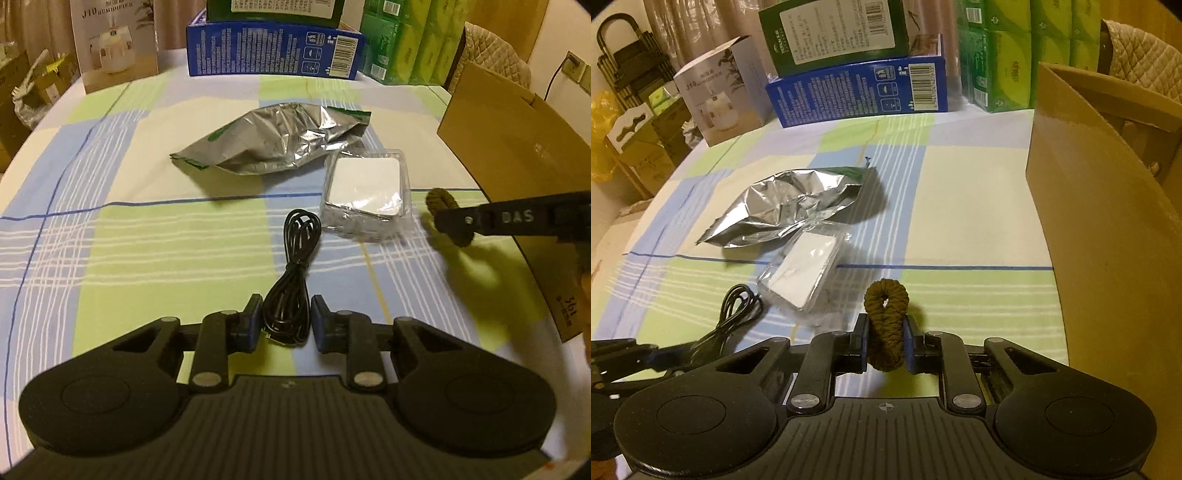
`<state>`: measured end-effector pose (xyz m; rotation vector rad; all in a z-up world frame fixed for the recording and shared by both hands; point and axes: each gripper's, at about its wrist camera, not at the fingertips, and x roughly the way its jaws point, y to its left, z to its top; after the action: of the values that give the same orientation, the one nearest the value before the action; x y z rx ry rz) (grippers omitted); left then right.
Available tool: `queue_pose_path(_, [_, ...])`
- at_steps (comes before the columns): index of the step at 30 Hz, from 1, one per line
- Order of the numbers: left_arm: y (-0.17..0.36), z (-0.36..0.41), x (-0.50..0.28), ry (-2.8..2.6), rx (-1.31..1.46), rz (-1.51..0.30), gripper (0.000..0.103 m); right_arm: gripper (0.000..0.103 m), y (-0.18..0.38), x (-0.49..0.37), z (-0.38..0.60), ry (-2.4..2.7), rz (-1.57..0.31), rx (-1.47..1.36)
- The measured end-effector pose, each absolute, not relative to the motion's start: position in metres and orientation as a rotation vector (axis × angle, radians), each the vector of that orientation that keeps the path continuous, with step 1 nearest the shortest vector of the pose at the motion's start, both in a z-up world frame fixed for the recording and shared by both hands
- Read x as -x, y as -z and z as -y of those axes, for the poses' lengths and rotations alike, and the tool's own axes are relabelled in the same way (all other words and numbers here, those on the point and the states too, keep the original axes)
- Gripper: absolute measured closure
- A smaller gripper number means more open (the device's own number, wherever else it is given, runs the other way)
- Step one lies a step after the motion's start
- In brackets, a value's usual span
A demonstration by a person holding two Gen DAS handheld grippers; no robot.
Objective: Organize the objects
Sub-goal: 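Grasp the black cable with the left tool while the right tool holds the ring, then lift the black cable and hair tie ring above the table with both tools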
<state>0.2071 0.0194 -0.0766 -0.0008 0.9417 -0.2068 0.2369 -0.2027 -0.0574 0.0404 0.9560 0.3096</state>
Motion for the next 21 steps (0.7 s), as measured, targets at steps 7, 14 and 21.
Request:
queue_pose_path(7, [0.078,-0.016,-0.214,0.201,-0.030,-0.906,0.068,0.088,0.060,-0.236,0.204,-0.306,-0.964,-0.042])
queue_pose_path(14, [0.083,-0.015,-0.224,0.204,-0.067,-0.909,0.074,0.088,0.060,-0.235,0.201,-0.318,-0.962,-0.040])
queue_pose_path(21, [0.079,-0.016,-0.218,0.196,-0.011,-0.929,0.080,0.088,0.055,-0.230,0.200,-0.321,-0.948,-0.047])
